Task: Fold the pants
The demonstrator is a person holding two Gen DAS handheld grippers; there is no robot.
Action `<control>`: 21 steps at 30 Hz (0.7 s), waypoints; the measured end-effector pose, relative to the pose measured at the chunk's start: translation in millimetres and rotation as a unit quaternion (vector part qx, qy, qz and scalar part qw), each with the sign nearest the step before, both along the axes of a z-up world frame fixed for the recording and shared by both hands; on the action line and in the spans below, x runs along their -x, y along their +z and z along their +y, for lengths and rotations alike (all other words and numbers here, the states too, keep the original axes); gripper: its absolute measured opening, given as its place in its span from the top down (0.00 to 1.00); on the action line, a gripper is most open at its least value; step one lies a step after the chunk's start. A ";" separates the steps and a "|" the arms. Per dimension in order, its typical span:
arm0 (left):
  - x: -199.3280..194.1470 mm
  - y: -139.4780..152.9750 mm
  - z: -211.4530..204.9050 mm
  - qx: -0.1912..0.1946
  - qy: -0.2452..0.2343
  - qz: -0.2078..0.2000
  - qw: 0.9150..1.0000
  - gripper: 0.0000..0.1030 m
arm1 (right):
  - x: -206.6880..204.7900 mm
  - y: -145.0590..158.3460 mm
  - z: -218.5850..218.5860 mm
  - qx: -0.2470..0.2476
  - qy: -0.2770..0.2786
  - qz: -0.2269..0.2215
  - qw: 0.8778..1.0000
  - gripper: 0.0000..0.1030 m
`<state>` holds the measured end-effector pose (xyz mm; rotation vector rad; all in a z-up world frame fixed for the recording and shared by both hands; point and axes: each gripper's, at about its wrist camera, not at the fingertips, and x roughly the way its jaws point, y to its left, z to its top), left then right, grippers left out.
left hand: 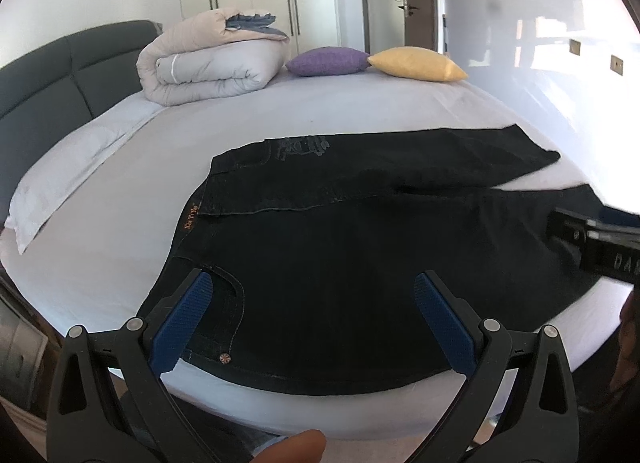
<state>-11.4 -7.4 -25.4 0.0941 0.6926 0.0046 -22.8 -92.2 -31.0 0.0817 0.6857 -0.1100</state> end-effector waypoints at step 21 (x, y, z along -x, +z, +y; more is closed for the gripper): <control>-72.8 -2.6 44.2 0.095 0.006 0.051 0.994 0.00 | -57.6 24.1 -16.4 0.005 0.049 -0.016 0.999 0.00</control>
